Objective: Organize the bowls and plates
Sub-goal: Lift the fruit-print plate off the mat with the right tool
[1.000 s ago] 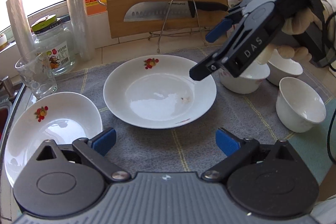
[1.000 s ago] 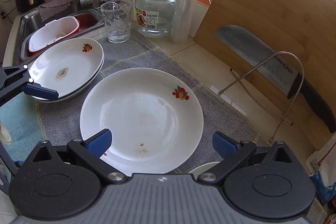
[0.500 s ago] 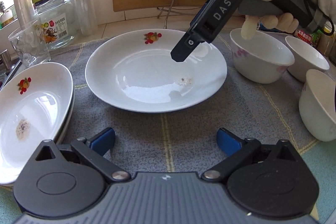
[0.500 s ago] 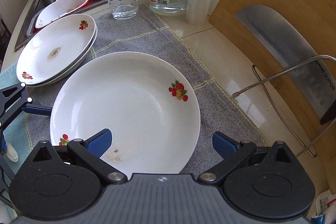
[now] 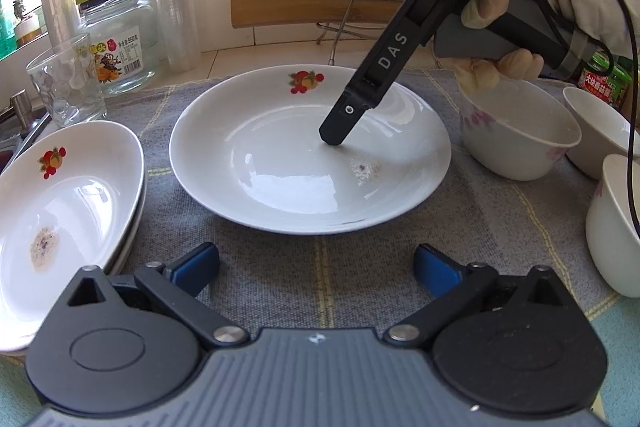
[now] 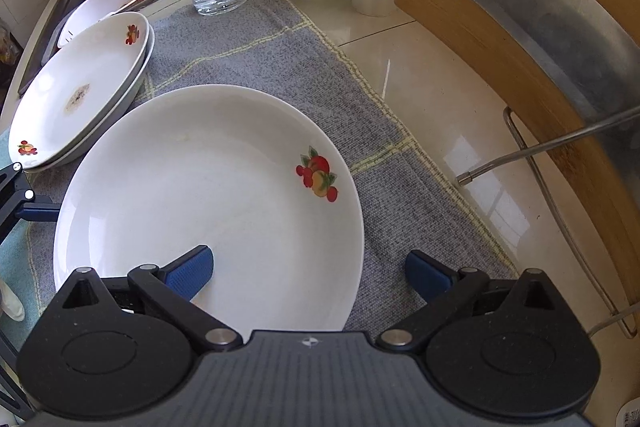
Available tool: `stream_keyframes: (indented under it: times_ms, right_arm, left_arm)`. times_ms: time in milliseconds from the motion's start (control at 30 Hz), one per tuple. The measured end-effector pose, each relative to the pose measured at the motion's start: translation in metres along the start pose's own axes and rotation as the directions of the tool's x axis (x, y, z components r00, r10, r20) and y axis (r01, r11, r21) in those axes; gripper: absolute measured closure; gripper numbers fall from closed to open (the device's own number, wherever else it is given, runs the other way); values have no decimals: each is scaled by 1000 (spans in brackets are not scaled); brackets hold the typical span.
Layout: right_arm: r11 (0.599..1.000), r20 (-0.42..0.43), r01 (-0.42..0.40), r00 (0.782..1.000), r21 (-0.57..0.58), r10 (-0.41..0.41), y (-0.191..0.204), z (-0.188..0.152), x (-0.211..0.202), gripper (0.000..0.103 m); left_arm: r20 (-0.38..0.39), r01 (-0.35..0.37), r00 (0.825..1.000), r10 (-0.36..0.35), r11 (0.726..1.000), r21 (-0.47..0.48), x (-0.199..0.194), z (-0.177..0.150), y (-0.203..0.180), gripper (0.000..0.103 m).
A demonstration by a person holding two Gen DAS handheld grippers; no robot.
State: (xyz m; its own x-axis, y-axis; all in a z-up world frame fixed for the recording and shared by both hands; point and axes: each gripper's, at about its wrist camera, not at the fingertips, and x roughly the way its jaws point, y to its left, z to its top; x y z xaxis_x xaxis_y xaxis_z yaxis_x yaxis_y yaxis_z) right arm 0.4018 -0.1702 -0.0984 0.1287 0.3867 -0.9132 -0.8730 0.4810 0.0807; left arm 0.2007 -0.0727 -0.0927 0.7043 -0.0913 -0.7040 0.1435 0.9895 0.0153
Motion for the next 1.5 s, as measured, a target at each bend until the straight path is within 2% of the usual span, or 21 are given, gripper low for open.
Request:
stream_keyframes:
  times_ms: [267,533,733,967,1233,1500]
  right_arm:
    - [995,19,-96,995,-8,97,-8,8,1,0]
    - [980,32,-198,980,-9,198,-11,17,0,1]
    - [972,1,-234,972,-31,234,-9,19,3,16]
    - [961,-4,-276,961,-20,276,-15,22,4,18]
    - [935,-7,-353,936,35,353,-27,28,6,18]
    - [938,-12,-343,939,41,344,-23,28,4,18]
  left_arm:
    - [6,-15,1000,15,1000,-7,3,3,2,0]
    - [11,-26,1000,26,1000,13,5,6,2,1]
    - [20,-24,1000,23,999,22,6,7,2,3]
    - [34,-21,999,20,999,27,6,8,2,4]
    - [42,-23,999,22,999,27,7,10,3,4]
    - [32,-25,999,24,999,27,6,10,5,5]
